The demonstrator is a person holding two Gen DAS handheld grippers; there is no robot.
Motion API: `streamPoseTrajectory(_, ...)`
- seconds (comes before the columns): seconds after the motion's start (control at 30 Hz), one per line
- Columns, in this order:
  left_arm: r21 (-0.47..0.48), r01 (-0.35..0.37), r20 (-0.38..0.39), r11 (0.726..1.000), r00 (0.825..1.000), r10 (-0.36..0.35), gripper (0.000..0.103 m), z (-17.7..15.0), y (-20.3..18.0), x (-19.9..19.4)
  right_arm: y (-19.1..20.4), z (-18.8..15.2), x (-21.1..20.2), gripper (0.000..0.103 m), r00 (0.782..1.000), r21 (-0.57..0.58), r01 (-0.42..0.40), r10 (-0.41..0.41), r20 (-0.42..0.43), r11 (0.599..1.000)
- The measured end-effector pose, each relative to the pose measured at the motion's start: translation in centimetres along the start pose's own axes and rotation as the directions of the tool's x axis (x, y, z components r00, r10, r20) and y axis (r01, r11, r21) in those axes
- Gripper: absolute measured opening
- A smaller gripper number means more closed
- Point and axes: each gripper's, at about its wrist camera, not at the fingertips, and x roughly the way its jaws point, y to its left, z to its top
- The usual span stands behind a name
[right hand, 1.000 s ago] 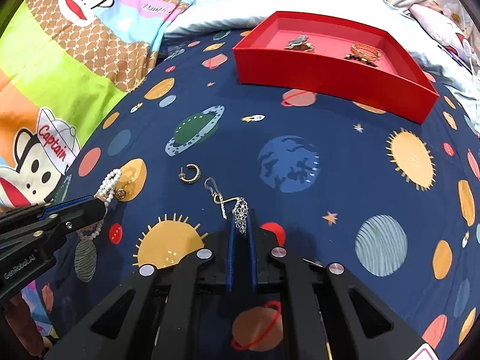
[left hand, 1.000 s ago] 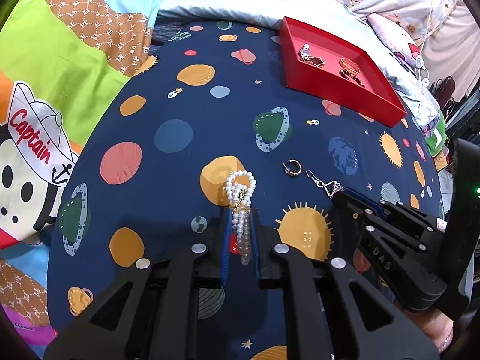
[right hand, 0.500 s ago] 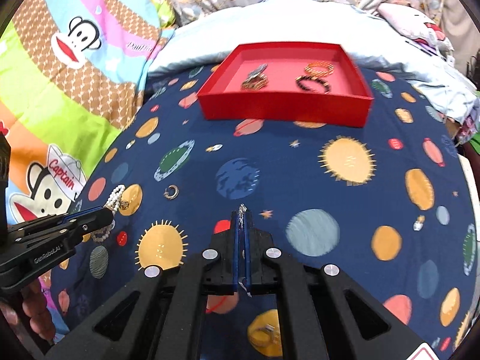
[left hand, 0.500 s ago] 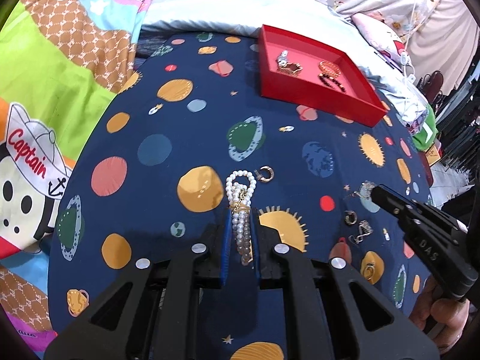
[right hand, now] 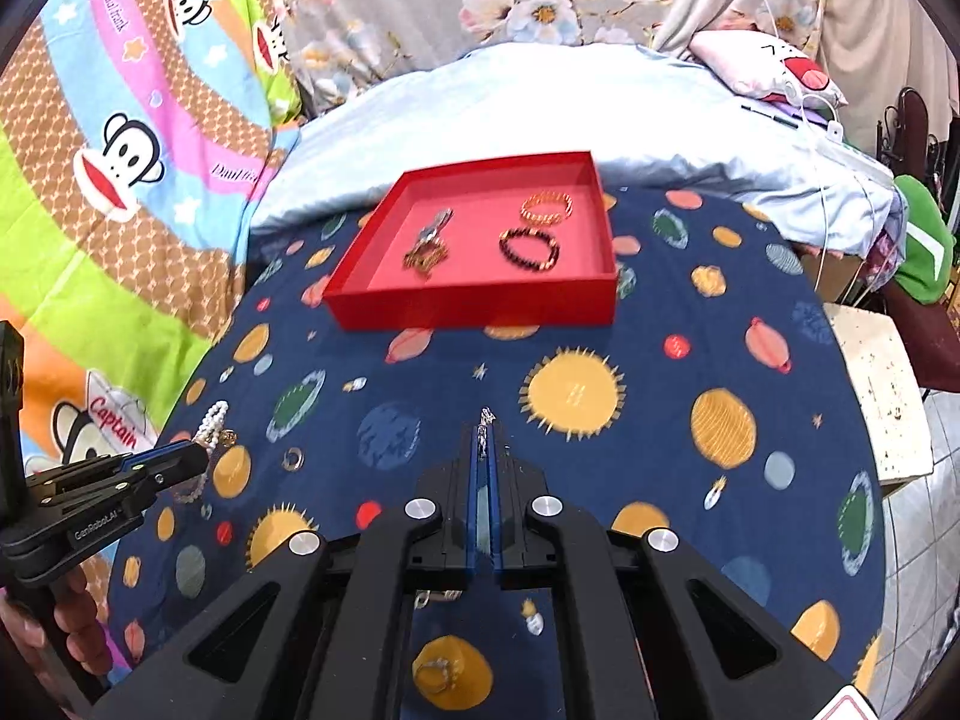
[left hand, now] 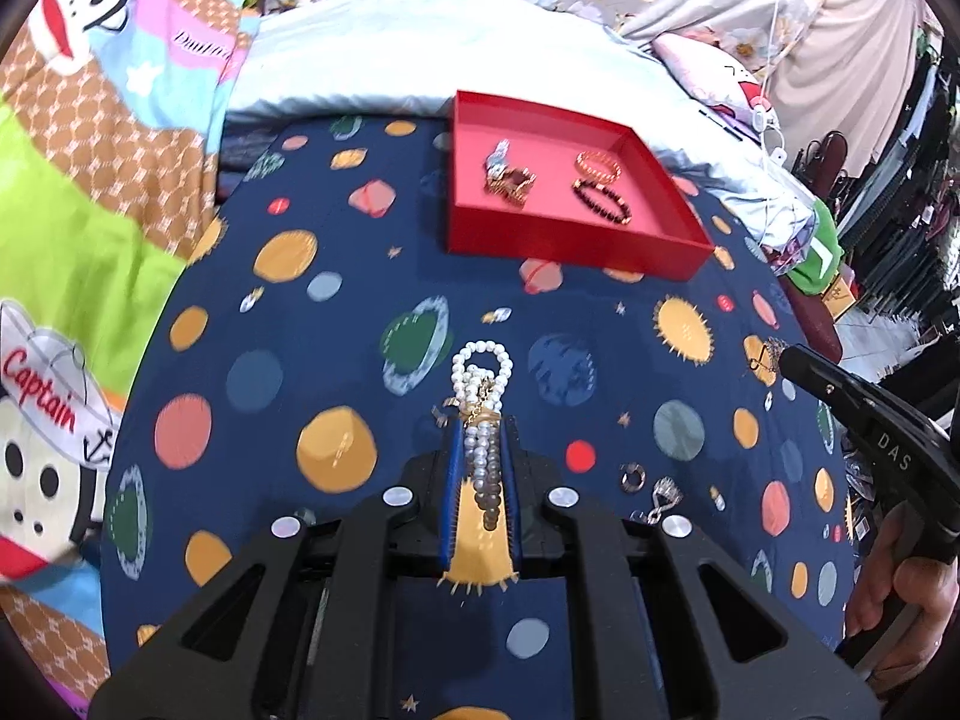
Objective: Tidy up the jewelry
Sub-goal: 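Carry the pearl bracelet and silver earring to the red tray and open both grippers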
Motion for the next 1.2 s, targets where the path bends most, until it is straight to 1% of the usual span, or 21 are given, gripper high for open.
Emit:
streamPoseTrajectory(0.1, 0.015, 0.009, 0.015, 1.0, 1.0, -0.009, 0.011, 1.5, -0.5, 0.2, -0.4, 1.6, 0.1, 0.003, 1.0, -0.007, 0.006, -0.006, 0.023, 1.0)
streamPoseTrajectory(0.23, 0.043, 0.023, 0.053, 0.999, 0.998, -0.026, 0.011, 4.5, -1.5, 0.6, -0.9, 4.6, 0.9, 0.003, 0.998, -0.015, 0.001, 0.0, 0.056, 1.0)
streamPoseTrajectory(0.37, 0.081, 0.036, 0.096, 0.996, 0.994, -0.044, 0.011, 9.0, -2.9, 1.9, -0.8, 8.0, 2.9, 0.003, 0.997, -0.037, -0.008, 0.01, 0.074, 0.999)
streamPoseTrajectory(0.43, 0.105, 0.034, 0.118, 0.994, 0.992, -0.047, 0.011, 11.2, -3.7, 2.7, -0.9, 10.1, 4.6, 0.003, 0.997, -0.041, -0.014, 0.017, 0.075, 0.999)
streamPoseTrajectory(0.47, 0.118, 0.032, 0.132, 0.992, 0.99, -0.047, 0.011, 12.5, -4.2, 3.4, -0.9, 10.8, 5.1, 0.003, 0.997, -0.041, -0.014, 0.017, 0.077, 0.999)
streamPoseTrajectory(0.57, 0.145, 0.029, 0.141, 0.989, 0.989, -0.05, 0.011, 16.3, -5.3, 6.2, -1.2, 13.2, 7.8, 0.003, 0.997, -0.032, -0.023, 0.025, 0.071, 0.999)
streamPoseTrajectory(0.63, 0.157, 0.048, 0.126, 0.986, 0.99, -0.068, 0.011, 18.6, -6.0, 8.7, -1.5, 14.6, 9.7, 0.003, 0.998, -0.016, -0.034, 0.035, 0.06, 0.999)
streamPoseTrajectory(0.73, 0.164, 0.061, 0.098, 0.985, 0.992, -0.078, 0.011, 20.8, -6.8, 12.0, -1.9, 16.4, 12.6, 0.003, 0.998, -0.007, -0.039, 0.039, 0.041, 0.999)
streamPoseTrajectory(0.77, 0.163, 0.053, 0.089, 0.985, 0.994, -0.068, 0.011, 21.5, -7.0, 13.3, -2.0, 16.7, 13.2, 0.003, 0.998, -0.005, -0.042, 0.042, 0.035, 0.999)
streamPoseTrajectory(0.9, 0.16, 0.073, 0.029, 0.984, 0.997, -0.078, 0.011, 23.0, -7.3, 17.5, -2.4, 18.1, 16.5, 0.003, 0.999, 0.006, -0.052, 0.052, 0.004, 0.999)
streamPoseTrajectory(0.93, 0.161, 0.083, -0.002, 0.983, 0.997, -0.084, 0.011, 23.3, -7.4, 18.7, -2.5, 18.2, 17.3, 0.003, 0.999, 0.007, -0.051, 0.051, -0.002, 0.999)
streamPoseTrajectory(1.0, 0.163, 0.079, -0.032, 0.983, 0.997, -0.075, 0.011, 23.5, -7.3, 20.4, -2.8, 18.4, 18.3, 0.003, 0.999, 0.013, -0.05, 0.05, -0.009, 0.999)
streamPoseTrajectory(1.1, 0.166, 0.06, -0.038, 0.984, 0.998, -0.054, 0.012, 23.4, -6.8, 21.6, -3.1, 18.3, 19.3, 0.003, 0.999, 0.016, -0.048, 0.048, -0.019, 0.999)
streamPoseTrajectory(1.13, 0.163, 0.053, -0.035, 0.985, 0.998, -0.048, 0.014, 23.3, -6.6, 21.7, -3.1, 18.3, 19.6, 0.003, 0.999, 0.016, -0.049, 0.049, -0.022, 0.999)
streamPoseTrajectory(1.17, 0.158, 0.043, -0.03, 0.987, 0.999, -0.039, 0.021, 23.2, -6.3, 21.7, -3.2, 18.3, 19.8, 0.003, 0.998, 0.017, -0.051, 0.052, -0.024, 0.999)
streamPoseTrajectory(1.2, 0.149, 0.034, -0.026, 0.988, 0.999, -0.031, 0.024, 23.2, -6.0, 21.8, -3.1, 18.4, 20.1, 0.003, 0.998, 0.016, -0.055, 0.056, -0.026, 0.998)
